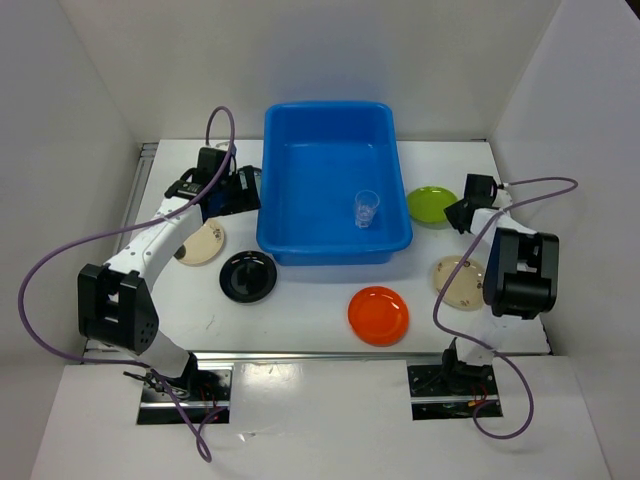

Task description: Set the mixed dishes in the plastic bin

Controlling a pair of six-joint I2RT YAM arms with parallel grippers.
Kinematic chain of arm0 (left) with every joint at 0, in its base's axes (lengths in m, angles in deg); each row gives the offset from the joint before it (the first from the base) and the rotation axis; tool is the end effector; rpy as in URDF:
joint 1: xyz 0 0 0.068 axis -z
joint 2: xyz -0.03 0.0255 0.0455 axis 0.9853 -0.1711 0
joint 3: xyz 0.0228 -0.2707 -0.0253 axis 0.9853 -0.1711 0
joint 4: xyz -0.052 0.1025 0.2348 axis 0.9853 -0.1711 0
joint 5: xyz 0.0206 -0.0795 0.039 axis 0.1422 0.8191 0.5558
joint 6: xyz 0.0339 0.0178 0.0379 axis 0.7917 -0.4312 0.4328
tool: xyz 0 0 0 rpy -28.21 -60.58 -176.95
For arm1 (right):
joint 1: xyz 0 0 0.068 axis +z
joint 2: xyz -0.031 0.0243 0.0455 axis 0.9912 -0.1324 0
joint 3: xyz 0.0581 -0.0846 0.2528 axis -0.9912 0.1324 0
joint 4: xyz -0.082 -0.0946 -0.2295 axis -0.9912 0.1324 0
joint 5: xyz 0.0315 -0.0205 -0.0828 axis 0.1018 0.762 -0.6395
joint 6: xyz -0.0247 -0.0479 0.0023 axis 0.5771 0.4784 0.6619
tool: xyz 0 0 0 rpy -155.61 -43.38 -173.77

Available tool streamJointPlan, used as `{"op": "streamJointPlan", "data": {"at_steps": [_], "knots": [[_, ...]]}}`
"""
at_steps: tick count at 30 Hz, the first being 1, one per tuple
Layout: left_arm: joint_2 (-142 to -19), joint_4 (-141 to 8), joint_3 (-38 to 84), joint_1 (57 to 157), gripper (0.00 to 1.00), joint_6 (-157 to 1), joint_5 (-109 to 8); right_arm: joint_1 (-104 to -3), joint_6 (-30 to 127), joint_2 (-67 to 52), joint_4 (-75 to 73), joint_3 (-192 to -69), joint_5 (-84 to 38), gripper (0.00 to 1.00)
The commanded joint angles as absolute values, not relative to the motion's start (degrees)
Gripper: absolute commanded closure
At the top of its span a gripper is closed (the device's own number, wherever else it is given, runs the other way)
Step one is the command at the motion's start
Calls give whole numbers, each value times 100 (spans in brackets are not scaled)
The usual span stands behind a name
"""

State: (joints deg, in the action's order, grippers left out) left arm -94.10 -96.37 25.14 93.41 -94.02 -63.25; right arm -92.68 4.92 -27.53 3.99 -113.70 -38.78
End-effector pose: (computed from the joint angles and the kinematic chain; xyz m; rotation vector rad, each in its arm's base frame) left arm 0.3391 -0.0769 0.3032 -0.3208 2.2861 -0.2712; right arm 0.3583 -0.0702 0.1725 1.2625 2.0359 0.1551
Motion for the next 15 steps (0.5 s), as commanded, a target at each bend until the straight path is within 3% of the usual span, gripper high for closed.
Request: {"op": "streamJointPlan", "data": {"at_steps": [1, 15], "knots": [[-9339, -9574, 2529, 9307, 11, -9358, -6311, -9294, 425, -2055, 62, -11260, -4120, 99], [-9453, -9574, 2643, 9307, 11, -9358, -6073, -9172, 425, -1053, 10, -11417, -4672, 99]]}}
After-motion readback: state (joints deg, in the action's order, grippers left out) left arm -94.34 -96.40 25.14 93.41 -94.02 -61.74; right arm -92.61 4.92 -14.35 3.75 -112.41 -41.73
